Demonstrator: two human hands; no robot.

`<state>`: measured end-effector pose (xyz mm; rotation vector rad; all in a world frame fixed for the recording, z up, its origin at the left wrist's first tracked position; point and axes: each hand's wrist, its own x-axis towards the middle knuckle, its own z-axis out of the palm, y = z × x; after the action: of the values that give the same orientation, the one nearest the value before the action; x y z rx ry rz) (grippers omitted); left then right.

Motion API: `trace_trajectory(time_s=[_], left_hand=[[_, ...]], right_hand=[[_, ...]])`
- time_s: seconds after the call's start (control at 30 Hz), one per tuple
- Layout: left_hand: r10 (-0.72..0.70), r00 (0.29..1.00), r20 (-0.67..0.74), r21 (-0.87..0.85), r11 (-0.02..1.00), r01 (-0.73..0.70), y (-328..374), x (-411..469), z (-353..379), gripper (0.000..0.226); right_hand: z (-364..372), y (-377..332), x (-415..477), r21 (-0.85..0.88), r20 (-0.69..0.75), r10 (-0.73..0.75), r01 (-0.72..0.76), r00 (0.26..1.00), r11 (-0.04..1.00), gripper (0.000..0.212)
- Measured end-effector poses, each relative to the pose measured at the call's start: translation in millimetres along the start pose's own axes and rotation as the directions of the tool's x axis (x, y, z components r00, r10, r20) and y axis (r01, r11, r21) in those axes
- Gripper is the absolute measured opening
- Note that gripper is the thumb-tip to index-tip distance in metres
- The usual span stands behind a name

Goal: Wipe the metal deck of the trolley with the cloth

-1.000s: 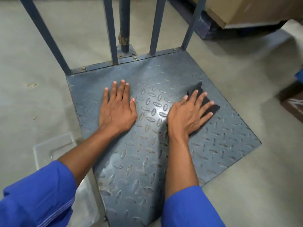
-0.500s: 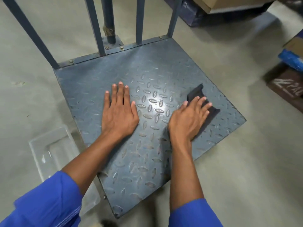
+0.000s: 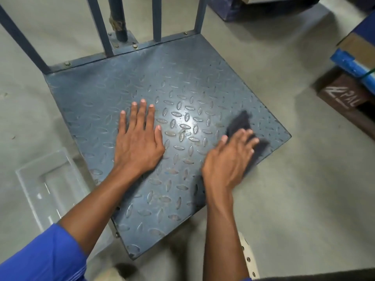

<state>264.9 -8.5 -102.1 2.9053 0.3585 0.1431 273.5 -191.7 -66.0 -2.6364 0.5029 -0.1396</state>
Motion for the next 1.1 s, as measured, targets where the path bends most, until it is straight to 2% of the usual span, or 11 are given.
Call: trace_trajectory(time_s=[0.13, 0.2, 0.3, 0.37, 0.47, 0.57, 0.63, 0.73, 0.8, 0.9, 1.1], left_hand=[[0.015, 1.000, -0.009, 0.003, 1.000, -0.015, 4, -8, -1, 0.066], [0.022, 1.000, -0.012, -0.002, 1.000, -0.022, 6, -16, 0, 0.066], [0.025, 1.000, -0.015, -0.002, 1.000, -0.025, 7, -23, 2, 0.066], [0.025, 1.000, -0.010, -0.009, 1.000, -0.025, 8, -24, 2, 0.066], [0.041, 0.999, -0.015, -0.033, 0.999, -0.042, 6, -23, -1, 0.066], [0.065, 0.997, -0.040, -0.097, 0.993, -0.068, -16, -13, -8, 0.065], [0.012, 0.998, -0.061, -0.123, 0.992, -0.019, -44, 4, -14, 0.065], [-0.089, 0.994, -0.061, -0.127, 0.989, 0.081, -91, 32, -25, 0.068], [-0.115, 0.991, -0.068, -0.102, 0.989, 0.108, -111, 43, -30, 0.068], [-0.136, 0.987, -0.082, -0.082, 0.988, 0.130, -119, 48, -32, 0.068], [-0.168, 0.983, -0.073, -0.024, 0.986, 0.166, -114, 60, -29, 0.071]], right_hand=[[27, -26, 7, 0.008, 0.147, -0.282, 0.284, 0.948, 0.959, 0.059], [24, -3, 1, -0.083, 0.083, -0.128, 0.135, 0.988, 0.987, 0.061], [0, 41, -19, 0.010, -0.059, 0.196, -0.195, 0.979, 0.981, 0.059], [-11, 52, -24, 0.082, -0.144, 0.218, -0.208, 0.965, 0.975, 0.056], [-20, 17, -17, 0.185, -0.186, 0.093, -0.059, 0.978, 0.981, 0.057], [-20, -40, -17, 0.244, -0.060, -0.172, 0.181, 0.983, 0.953, 0.055], [-13, -74, -17, 0.299, 0.126, -0.358, 0.309, 0.925, 0.903, 0.054], [19, -111, -18, 0.372, 0.396, -0.539, 0.407, 0.743, 0.834, 0.054], [51, -124, -17, 0.321, 0.458, -0.614, 0.525, 0.643, 0.788, 0.054], [90, -142, -4, 0.181, 0.375, -0.689, 0.681, 0.620, 0.710, 0.058], [119, -211, 34, 0.152, 0.433, -0.718, 0.741, 0.545, 0.654, 0.059]])
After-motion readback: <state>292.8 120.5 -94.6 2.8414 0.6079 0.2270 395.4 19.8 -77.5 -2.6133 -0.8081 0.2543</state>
